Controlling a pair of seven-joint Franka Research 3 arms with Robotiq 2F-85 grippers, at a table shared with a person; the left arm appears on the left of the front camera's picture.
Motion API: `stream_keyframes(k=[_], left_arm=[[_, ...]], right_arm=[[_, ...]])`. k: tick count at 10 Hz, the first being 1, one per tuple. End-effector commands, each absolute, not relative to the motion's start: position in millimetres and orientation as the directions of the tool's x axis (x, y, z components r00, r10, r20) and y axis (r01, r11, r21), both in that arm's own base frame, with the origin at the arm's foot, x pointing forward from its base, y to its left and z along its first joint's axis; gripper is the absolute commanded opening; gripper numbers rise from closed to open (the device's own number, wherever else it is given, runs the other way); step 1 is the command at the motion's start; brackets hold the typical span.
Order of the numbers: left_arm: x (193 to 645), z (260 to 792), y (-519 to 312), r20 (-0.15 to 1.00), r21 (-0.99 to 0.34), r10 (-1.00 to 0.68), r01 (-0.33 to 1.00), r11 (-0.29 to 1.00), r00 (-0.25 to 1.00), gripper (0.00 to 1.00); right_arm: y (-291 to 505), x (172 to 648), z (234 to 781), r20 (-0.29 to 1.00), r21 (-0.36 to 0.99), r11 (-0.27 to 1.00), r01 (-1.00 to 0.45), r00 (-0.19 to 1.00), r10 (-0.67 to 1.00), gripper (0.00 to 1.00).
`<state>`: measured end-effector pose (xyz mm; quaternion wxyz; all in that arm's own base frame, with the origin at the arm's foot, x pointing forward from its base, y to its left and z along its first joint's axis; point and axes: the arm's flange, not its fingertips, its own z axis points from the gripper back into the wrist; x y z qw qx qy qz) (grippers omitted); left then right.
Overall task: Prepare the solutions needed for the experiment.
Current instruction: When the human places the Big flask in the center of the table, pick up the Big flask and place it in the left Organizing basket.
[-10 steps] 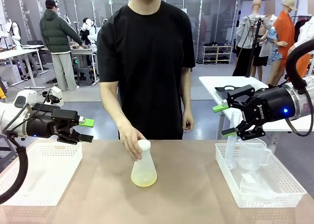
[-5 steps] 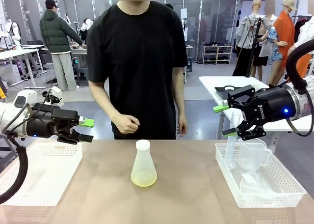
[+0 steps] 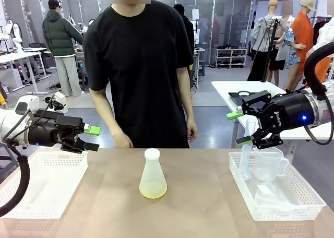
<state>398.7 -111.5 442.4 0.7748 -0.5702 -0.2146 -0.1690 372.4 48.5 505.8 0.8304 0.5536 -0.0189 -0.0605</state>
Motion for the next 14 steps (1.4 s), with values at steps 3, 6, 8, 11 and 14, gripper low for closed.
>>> stream_keyframes(k=[3, 6, 8, 11, 14], left_arm=[[399.5, 445.1, -113.6, 0.519, -0.824, 0.004, 0.498, 0.271, 0.855, 1.0], [399.5, 445.1, -113.6, 0.519, -0.824, 0.004, 0.498, 0.271, 0.855, 1.0], [399.5, 445.1, -113.6, 0.519, -0.824, 0.004, 0.498, 0.271, 0.855, 1.0], [399.5, 445.1, -113.6, 0.519, -0.824, 0.004, 0.498, 0.271, 0.855, 1.0], [404.2, 447.6, -110.3, 0.55, -0.806, -0.02, 0.538, 0.247, 0.835, 1.0]], right_arm=[[49.1, 372.0, 507.4, -0.031, 0.925, 0.372, 0.072, 0.993, -0.116, 0.81], [49.1, 372.0, 507.4, -0.031, 0.925, 0.372, 0.072, 0.993, -0.116, 0.81], [49.1, 372.0, 507.4, -0.031, 0.925, 0.372, 0.072, 0.993, -0.116, 0.81], [49.1, 372.0, 507.4, -0.031, 0.925, 0.372, 0.072, 0.993, -0.116, 0.81], [49.1, 372.0, 507.4, -0.031, 0.925, 0.372, 0.072, 0.993, -0.116, 0.81]])
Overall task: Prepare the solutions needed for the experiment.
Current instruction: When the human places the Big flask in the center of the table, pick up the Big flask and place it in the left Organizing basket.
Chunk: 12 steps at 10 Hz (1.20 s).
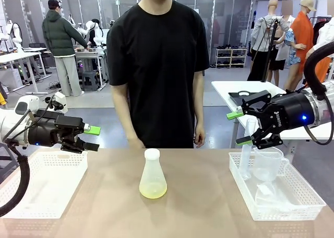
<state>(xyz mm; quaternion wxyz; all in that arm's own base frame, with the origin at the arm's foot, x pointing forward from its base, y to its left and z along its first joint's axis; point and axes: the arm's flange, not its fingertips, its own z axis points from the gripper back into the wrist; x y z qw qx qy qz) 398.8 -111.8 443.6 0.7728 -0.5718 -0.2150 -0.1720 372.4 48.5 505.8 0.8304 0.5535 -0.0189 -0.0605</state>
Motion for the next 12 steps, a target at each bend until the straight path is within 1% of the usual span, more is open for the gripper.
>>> stream_keyframes(k=[1, 2, 3, 4, 5, 6, 7, 8, 9, 12], left_arm=[[412, 459, -106, 0.642, -0.734, -0.027, 0.624, 0.266, 0.766, 1.0], [419, 467, -102, 0.742, -0.615, -0.073, 0.72, 0.322, 0.667, 1.0], [426, 469, -96, 0.819, -0.486, -0.157, 0.813, 0.322, 0.552, 1.0], [428, 468, -93, 0.86, -0.397, -0.205, 0.865, 0.306, 0.468, 1.0], [429, 462, -88, 0.934, -0.198, -0.242, 0.945, 0.261, 0.262, 1.0], [431, 455, -84, 0.953, -0.092, -0.255, 0.961, 0.262, 0.161, 1.0], [430, 452, -83, 0.954, -0.074, -0.264, 0.967, 0.245, 0.14, 1.0], [430, 452, -82, 0.951, -0.069, -0.272, 0.96, 0.27, 0.145, 1.0], [426, 469, -83, 0.935, -0.13, -0.293, 0.963, 0.237, 0.198, 1.0], [426, 469, -83, 0.935, -0.13, -0.293, 0.963, 0.237, 0.198, 1.0]], right_arm=[[49, 372, 507, -0.031, 0.925, 0.372, 0.072, 0.993, -0.116, 0.81], [49, 372, 507, -0.031, 0.925, 0.372, 0.072, 0.993, -0.116, 0.81], [49, 372, 507, -0.031, 0.925, 0.372, 0.072, 0.993, -0.116, 0.81], [49, 372, 507, -0.031, 0.925, 0.372, 0.072, 0.993, -0.116, 0.81], [49, 372, 507, -0.031, 0.925, 0.372, 0.072, 0.993, -0.116, 0.81], [49, 372, 507, -0.031, 0.925, 0.372, 0.072, 0.993, -0.116, 0.81], [49, 372, 507, -0.031, 0.925, 0.372, 0.072, 0.993, -0.116, 0.81], [49, 372, 507, -0.031, 0.925, 0.372, 0.072, 0.993, -0.116, 0.81], [49, 372, 507, -0.031, 0.925, 0.372, 0.072, 0.993, -0.116, 0.81], [49, 372, 507, -0.031, 0.925, 0.372, 0.072, 0.993, -0.116, 0.81]])
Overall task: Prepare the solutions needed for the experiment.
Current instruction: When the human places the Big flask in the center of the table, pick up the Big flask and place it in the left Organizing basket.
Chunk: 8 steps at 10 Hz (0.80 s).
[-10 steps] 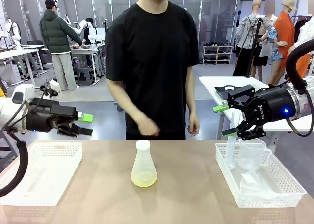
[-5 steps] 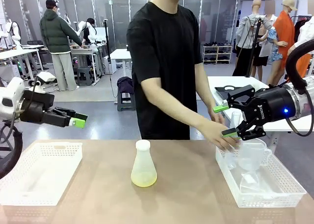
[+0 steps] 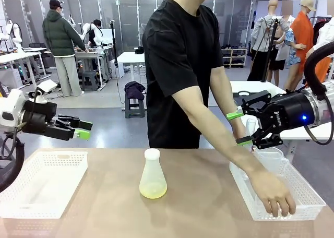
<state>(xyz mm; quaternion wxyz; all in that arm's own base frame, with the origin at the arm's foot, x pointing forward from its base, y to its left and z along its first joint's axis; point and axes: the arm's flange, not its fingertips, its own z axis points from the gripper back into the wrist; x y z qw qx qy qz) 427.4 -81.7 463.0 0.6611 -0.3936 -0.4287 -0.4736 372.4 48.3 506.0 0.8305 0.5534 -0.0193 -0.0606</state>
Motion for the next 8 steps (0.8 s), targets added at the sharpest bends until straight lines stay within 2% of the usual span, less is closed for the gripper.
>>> stream_keyframes(k=[1, 2, 4, 5, 7, 8], left_arm=[[426, 469, -83, 0.935, -0.13, -0.293, 0.963, 0.237, 0.198, 1.0], [427, 463, -82, 0.94, -0.114, -0.289, 0.964, 0.242, 0.184, 1.0], [447, 448, -113, 0.93, 0.173, -0.35, 0.975, 0.14, -0.115, 1.0], [455, 441, -120, 0.899, 0.238, -0.402, 0.964, 0.119, -0.172, 1.0], [465, 424, -130, 0.908, 0.284, -0.337, 0.958, 0.052, -0.25, 1.0], [467, 418, -138, 0.921, 0.255, -0.315, 0.966, 0.037, -0.231, 1.0]], right_arm=[[49, 372, 507, -0.031, 0.925, 0.372, 0.072, 0.993, -0.116, 0.81], [49, 372, 507, -0.031, 0.925, 0.372, 0.072, 0.993, -0.116, 0.81], [49, 372, 507, -0.031, 0.925, 0.372, 0.072, 0.993, -0.116, 0.81], [49, 372, 507, -0.031, 0.925, 0.372, 0.072, 0.993, -0.116, 0.81], [49, 372, 507, -0.031, 0.925, 0.372, 0.072, 0.993, -0.116, 0.81], [49, 372, 507, -0.031, 0.925, 0.372, 0.072, 0.993, -0.116, 0.81]])
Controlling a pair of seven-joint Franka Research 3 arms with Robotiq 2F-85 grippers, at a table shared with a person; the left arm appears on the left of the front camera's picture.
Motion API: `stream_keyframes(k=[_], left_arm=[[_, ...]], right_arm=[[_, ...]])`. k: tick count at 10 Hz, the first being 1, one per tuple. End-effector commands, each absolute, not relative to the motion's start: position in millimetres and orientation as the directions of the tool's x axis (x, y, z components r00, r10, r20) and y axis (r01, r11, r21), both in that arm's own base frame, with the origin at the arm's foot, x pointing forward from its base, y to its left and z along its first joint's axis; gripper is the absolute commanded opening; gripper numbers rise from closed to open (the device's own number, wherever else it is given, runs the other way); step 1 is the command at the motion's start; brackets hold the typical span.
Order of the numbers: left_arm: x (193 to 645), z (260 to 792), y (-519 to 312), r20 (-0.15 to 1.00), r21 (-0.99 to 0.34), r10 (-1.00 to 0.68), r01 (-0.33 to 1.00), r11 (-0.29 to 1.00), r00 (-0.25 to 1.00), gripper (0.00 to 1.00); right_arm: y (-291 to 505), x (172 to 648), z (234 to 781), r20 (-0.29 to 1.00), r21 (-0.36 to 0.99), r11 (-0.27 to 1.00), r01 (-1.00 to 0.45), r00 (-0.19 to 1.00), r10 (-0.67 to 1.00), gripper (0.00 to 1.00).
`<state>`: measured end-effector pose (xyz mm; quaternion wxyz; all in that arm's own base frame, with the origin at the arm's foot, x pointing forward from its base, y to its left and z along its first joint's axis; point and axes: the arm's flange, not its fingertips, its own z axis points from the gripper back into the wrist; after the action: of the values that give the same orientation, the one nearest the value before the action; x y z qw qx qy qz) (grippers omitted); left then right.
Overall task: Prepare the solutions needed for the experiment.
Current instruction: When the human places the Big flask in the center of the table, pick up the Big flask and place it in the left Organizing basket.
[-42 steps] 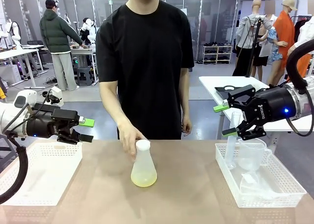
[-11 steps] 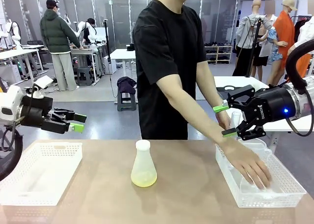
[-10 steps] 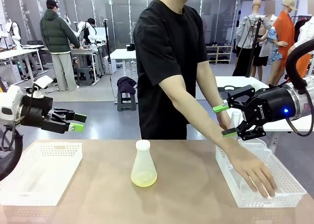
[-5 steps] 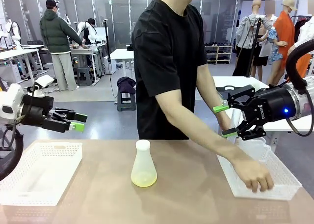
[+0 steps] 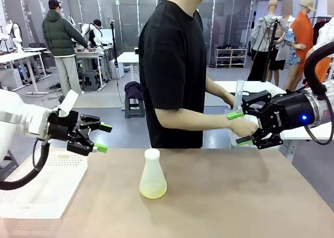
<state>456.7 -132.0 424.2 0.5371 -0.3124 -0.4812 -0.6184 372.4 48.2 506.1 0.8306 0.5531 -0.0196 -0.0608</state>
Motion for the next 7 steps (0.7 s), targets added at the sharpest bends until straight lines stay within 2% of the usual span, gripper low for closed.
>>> stream_keyframes(k=[1, 2, 6, 7], left_arm=[[467, 418, -139, 0.931, 0.197, -0.322, 0.979, 0.046, -0.172, 1.0], [457, 424, -132, 0.903, 0.26, -0.364, 0.965, 0.04, -0.228, 1.0], [460, 420, -134, 0.909, 0.249, -0.354, 0.968, 0.041, -0.219, 1.0], [470, 408, -144, 0.912, 0.261, -0.329, 0.965, -0.001, -0.246, 1.0]], right_arm=[[49, 372, 507, -0.031, 0.925, 0.372, 0.072, 0.993, -0.116, 0.81], [49, 372, 507, -0.031, 0.925, 0.372, 0.072, 0.993, -0.116, 0.81], [49, 372, 507, -0.031, 0.925, 0.372, 0.072, 0.993, -0.116, 0.81], [49, 372, 507, -0.031, 0.925, 0.372, 0.072, 0.993, -0.116, 0.81]])
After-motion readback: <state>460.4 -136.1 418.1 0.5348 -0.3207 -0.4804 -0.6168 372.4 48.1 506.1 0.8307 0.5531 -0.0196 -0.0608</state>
